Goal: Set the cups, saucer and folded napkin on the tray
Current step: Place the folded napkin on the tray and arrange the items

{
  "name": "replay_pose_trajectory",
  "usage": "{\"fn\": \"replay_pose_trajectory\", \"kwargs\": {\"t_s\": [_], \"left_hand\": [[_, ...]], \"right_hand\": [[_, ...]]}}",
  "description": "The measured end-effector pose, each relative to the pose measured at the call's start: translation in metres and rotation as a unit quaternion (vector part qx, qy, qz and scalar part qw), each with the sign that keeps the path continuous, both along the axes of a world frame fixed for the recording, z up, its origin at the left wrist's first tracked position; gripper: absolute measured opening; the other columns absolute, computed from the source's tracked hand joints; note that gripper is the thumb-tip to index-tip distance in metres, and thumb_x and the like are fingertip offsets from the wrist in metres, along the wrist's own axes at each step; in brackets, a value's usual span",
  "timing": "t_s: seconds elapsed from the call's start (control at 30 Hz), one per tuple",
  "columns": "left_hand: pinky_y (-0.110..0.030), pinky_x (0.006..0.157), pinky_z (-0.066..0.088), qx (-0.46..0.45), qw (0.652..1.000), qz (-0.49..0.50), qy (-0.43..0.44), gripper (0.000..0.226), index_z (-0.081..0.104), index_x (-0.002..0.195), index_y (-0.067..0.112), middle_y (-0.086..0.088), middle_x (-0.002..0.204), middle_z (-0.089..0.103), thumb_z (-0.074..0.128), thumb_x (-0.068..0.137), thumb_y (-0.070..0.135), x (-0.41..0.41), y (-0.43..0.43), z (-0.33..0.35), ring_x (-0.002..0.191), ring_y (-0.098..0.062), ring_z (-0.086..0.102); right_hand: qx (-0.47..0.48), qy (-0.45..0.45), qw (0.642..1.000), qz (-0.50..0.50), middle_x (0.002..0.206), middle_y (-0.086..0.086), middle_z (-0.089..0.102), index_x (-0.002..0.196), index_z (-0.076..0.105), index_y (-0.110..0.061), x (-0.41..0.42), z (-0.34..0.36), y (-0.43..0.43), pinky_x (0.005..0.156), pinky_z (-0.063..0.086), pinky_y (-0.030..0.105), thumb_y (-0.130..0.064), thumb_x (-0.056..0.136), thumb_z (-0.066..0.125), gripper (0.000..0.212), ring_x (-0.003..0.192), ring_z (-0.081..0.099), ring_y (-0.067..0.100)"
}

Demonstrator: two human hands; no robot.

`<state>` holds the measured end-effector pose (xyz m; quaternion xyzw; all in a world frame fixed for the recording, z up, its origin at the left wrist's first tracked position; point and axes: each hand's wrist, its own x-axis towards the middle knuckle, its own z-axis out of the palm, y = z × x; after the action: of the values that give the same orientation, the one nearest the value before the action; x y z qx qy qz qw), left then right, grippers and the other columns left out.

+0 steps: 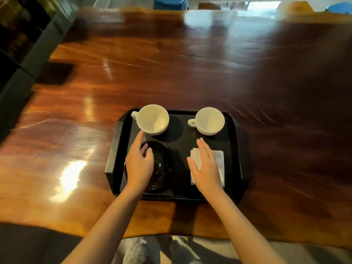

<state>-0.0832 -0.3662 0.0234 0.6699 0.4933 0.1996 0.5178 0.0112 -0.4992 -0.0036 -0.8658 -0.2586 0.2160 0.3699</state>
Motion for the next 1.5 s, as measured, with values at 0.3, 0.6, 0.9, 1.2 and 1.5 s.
{"fn": "replay_pose_trajectory", "kwargs": {"t_s": [0.3,0.6,0.9,1.2,1.5], "left_hand": [[-0.032,0.101,0.041,-0.081,0.994,-0.071,0.037,0.065,0.026,0.147,0.024,-0.004,0.149,0.039,0.051,0.089,0.006,0.024,0.117,-0.022,0.132,-0.017,0.044],[-0.033,0.099,0.047,-0.073,0.992,-0.099,0.027,0.029,0.060,0.089,0.036,0.000,0.119,0.064,0.057,0.083,0.008,0.020,0.112,-0.036,0.113,-0.010,0.058],[-0.038,0.096,0.051,-0.057,0.994,-0.089,-0.020,0.040,0.057,0.115,0.022,0.000,0.123,0.062,0.056,0.081,0.001,0.026,0.106,-0.038,0.118,-0.014,0.058],[-0.041,0.095,0.049,0.086,0.936,-0.233,0.249,0.055,0.043,0.138,0.014,-0.011,0.130,0.059,0.057,0.086,0.005,-0.057,0.088,-0.046,0.118,-0.029,0.056],[-0.045,0.100,0.046,0.107,0.932,-0.222,0.265,0.053,0.050,0.133,0.012,-0.012,0.127,0.062,0.050,0.083,-0.006,-0.053,0.082,-0.054,0.120,-0.031,0.055]], "right_hand": [[-0.008,0.210,0.978,-0.005,0.157,0.004,0.020,0.150,0.012,-0.018,0.013,-0.013,0.110,0.116,0.027,0.041,-0.019,0.086,0.065,0.083,0.143,0.024,0.023],[0.038,0.205,0.977,-0.054,0.142,0.002,0.044,0.144,0.028,-0.022,0.015,-0.027,0.129,0.107,0.041,0.039,-0.016,0.080,0.070,0.077,0.130,0.043,0.019],[0.031,0.214,0.975,-0.048,0.149,0.003,0.037,0.148,0.020,-0.022,0.027,-0.027,0.130,0.110,0.038,0.040,-0.019,0.081,0.071,0.085,0.135,0.038,0.021],[-0.194,0.021,0.980,0.028,0.121,0.009,0.060,0.127,0.052,-0.010,-0.014,-0.019,0.076,0.091,0.046,0.032,-0.022,0.097,0.046,0.033,0.112,0.055,0.022],[-0.212,0.034,0.976,-0.013,0.121,0.011,0.061,0.123,0.056,-0.008,-0.018,-0.031,0.074,0.088,0.048,0.032,-0.014,0.098,0.042,0.030,0.110,0.056,0.023]]}}
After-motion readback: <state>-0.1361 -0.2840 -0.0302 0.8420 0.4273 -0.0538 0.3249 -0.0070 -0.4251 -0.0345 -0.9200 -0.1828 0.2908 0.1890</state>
